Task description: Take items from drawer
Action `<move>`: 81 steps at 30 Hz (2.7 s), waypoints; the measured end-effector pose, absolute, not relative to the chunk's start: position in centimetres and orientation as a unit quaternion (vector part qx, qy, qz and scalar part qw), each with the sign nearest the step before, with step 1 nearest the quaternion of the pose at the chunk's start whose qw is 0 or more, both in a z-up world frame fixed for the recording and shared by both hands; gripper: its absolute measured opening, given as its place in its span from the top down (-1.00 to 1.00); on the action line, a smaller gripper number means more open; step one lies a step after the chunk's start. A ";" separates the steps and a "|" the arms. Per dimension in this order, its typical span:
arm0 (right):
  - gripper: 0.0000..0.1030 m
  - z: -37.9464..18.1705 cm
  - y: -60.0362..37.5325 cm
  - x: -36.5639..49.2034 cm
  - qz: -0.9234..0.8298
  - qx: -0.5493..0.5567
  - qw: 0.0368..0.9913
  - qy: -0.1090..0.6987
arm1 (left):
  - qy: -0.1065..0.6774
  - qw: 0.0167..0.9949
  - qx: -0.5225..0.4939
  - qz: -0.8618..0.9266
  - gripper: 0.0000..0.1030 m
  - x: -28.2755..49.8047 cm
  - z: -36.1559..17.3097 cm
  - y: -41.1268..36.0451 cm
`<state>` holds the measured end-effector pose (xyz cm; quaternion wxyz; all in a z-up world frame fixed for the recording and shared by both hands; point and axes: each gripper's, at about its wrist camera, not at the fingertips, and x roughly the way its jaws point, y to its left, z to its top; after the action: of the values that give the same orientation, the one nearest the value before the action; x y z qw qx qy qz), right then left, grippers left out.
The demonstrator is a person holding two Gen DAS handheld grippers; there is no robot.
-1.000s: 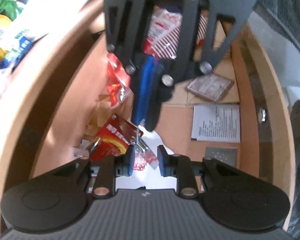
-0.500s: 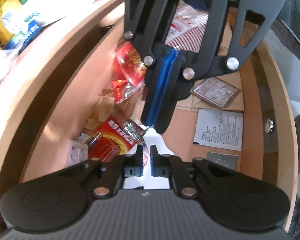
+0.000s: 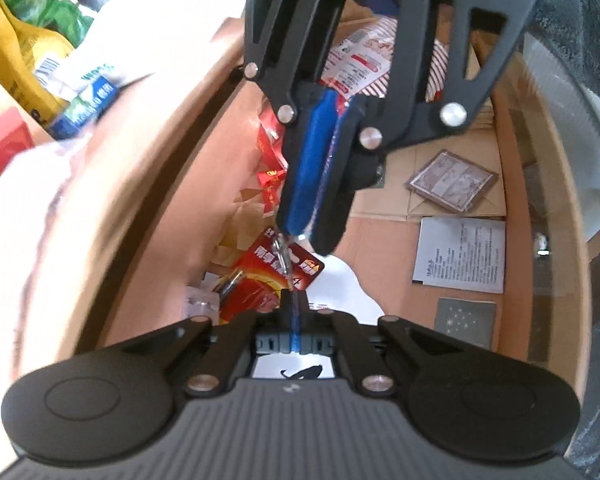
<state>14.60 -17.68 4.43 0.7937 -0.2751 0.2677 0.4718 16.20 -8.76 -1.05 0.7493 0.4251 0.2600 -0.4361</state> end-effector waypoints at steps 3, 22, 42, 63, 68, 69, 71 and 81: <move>0.79 5.3 -17.3 14.0 0.455 -0.278 0.805 0.260 | 0.251 0.759 0.423 -0.427 1.00 15.6 0.3 -8.1; 0.30 5.5 -15.8 13.8 0.400 -0.362 0.773 0.333 | 0.252 0.750 0.432 -0.433 0.80 14.5 2.0 -6.5; 0.63 -3.8 -12.9 18.0 0.467 -0.420 0.651 0.427 | 0.296 0.681 0.443 -0.503 -0.82 17.8 -4.5 -8.4; 0.98 1.4 -14.9 11.6 0.449 -0.540 0.654 0.281 | 0.290 0.695 0.393 -0.527 -0.89 17.8 -3.5 -7.5; 0.98 3.3 -15.5 11.3 0.447 -0.549 0.652 0.271 | 0.272 0.705 0.376 -0.536 -0.91 17.6 -2.3 -7.3; 0.98 3.8 -15.5 11.3 0.454 -0.542 0.653 0.271 | 0.270 0.707 0.371 -0.538 -0.91 17.6 -2.1 -7.2; 0.98 4.5 -15.4 11.3 0.476 -0.522 0.653 0.273 | 0.265 0.713 0.366 -0.536 -0.91 17.8 -1.7 -7.2; 0.98 4.5 -14.8 11.4 0.498 -0.525 0.634 0.274 | 0.281 0.708 0.339 -0.552 -0.91 18.3 -0.6 -6.4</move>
<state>11.42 -14.79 4.50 0.6337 -0.5245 0.2735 0.4985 18.26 -6.39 -0.63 0.7077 0.3393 0.2815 -0.5521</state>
